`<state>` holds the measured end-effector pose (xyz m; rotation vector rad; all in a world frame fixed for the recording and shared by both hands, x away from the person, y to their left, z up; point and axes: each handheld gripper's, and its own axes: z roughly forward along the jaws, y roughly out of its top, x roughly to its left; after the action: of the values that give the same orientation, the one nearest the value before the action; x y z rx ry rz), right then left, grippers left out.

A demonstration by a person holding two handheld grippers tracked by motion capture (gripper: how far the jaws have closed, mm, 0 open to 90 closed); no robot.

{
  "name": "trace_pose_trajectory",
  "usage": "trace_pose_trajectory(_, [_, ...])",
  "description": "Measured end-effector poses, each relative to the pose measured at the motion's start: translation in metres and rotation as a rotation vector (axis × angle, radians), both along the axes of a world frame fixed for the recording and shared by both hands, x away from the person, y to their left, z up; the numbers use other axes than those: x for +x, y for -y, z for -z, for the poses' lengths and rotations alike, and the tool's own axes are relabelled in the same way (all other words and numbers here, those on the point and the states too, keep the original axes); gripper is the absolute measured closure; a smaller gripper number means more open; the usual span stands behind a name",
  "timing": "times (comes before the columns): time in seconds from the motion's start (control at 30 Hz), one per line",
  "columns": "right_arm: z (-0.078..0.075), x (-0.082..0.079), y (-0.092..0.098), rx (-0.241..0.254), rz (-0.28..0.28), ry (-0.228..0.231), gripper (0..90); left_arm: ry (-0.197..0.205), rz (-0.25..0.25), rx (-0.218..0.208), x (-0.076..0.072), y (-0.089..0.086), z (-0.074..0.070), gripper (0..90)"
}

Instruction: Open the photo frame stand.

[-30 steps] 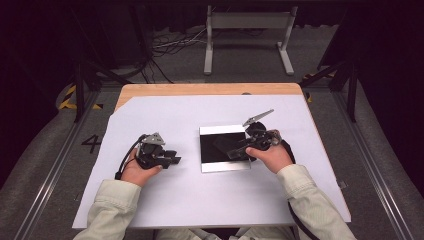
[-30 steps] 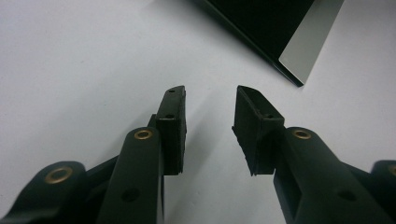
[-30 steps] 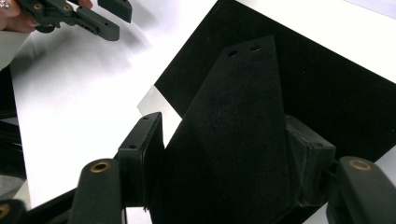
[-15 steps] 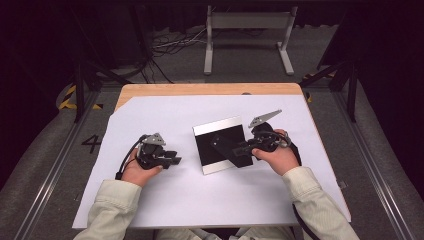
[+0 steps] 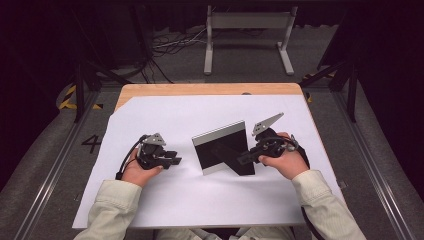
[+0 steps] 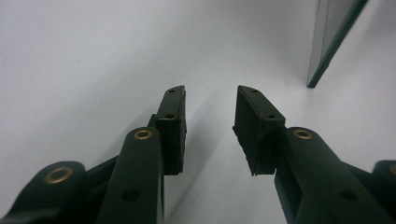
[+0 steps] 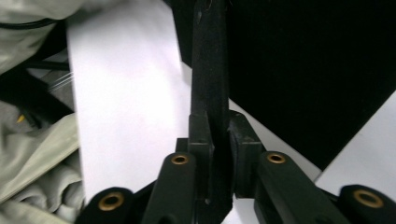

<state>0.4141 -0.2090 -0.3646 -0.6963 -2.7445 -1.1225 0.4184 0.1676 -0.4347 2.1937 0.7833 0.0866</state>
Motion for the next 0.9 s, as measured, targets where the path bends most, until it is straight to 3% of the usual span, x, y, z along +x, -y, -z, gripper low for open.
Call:
trace_pose_trajectory(0.23, [-0.005, -0.011, -0.005, 0.064, -0.079, 0.037, 87.5, 0.001, 0.0, 0.0, 0.0, 0.0, 0.0, 64.2])
trace_pose_trajectory(0.43, [-0.007, -0.014, -0.008, 0.072, -0.083, 0.075, 87.6, 0.001, -0.003, -0.002, 0.0, 0.0, 0.0, 64.2])
trace_pose_trajectory(0.7, [0.002, -0.014, -0.005, 0.107, -0.074, 0.143, 87.5, 0.001, -0.005, -0.001, 0.0, 0.0, -0.001, 64.2])
trace_pose_trajectory(0.9, [0.006, -0.016, -0.002, 0.082, -0.095, 0.171, 87.2, 0.009, -0.002, 0.004, -0.001, 0.001, 0.0, 64.3])
